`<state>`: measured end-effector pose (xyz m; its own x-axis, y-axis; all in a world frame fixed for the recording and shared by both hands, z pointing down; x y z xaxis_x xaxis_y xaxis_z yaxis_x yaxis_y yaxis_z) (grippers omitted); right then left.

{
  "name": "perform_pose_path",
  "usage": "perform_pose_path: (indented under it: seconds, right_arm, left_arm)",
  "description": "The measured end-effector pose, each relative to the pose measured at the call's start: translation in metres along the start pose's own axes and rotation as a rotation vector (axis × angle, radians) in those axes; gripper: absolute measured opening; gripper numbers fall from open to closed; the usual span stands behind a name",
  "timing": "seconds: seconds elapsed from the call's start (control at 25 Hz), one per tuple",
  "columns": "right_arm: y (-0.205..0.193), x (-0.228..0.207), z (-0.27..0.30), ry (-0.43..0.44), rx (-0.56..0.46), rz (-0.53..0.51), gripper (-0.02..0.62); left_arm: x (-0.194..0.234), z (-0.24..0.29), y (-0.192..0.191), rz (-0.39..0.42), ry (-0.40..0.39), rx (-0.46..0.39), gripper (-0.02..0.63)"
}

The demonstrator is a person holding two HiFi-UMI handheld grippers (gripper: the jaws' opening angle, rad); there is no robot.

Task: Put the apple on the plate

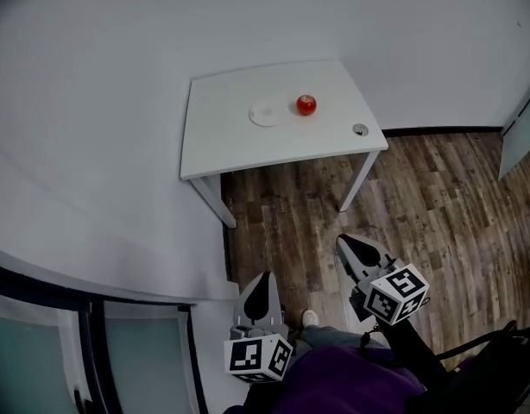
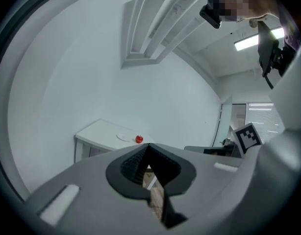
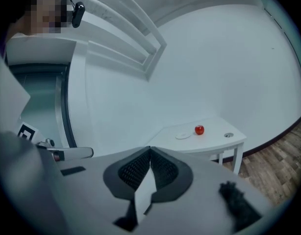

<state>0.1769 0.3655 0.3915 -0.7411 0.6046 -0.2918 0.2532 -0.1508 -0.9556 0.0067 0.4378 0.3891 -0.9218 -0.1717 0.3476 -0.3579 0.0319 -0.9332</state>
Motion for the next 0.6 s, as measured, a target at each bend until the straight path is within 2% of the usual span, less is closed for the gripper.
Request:
perform_pose_path:
  seconds: [0.6]
  right_arm:
    - [0.001,-0.046,0.073,-0.013,0.0,0.03,0.011]
  left_arm:
    - [0.028,0.084,-0.007,0.013,0.015,0.026,0.006]
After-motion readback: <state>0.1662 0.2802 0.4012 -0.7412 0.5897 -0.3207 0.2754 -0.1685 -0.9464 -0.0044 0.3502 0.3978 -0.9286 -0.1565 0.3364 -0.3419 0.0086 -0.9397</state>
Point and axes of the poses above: the fingertips, and each gripper's own axes: z forward along the fingers, x to its left, y out of its top, the point moved 3 cm from there along -z, backward along the fingers, and after that the axes turned 15 degrees about -x, right-handed, at the moved point
